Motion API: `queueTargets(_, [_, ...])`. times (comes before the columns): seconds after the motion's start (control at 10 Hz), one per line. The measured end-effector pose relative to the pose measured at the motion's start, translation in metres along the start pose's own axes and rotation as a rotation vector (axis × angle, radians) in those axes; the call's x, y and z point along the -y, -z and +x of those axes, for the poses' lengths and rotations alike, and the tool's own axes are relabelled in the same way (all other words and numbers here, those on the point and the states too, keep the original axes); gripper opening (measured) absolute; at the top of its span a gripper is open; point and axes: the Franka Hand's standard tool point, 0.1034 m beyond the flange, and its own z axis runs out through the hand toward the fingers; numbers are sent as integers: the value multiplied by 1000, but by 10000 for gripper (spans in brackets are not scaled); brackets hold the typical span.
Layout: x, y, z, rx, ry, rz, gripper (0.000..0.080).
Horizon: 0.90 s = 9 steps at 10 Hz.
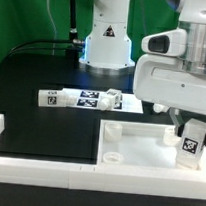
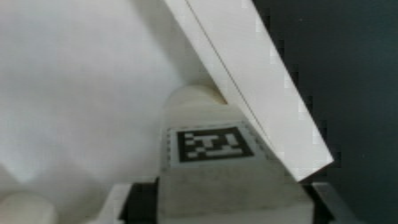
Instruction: Assemble one leg
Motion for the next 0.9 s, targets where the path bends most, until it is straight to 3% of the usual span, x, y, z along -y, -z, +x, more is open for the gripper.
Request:
queueTargets(0.2, [-2, -1, 1, 5, -312, -3, 291])
queueTargets(0.5, [-4, -2, 3, 102, -812, 54, 291])
queueTargets(0.7, [-5, -2, 3, 108, -898, 60, 291])
queueTargets(0.8, [-6, -3, 3, 106, -870, 60, 338])
queueTargets(0.9, [-6, -3, 3, 99, -763, 63, 528])
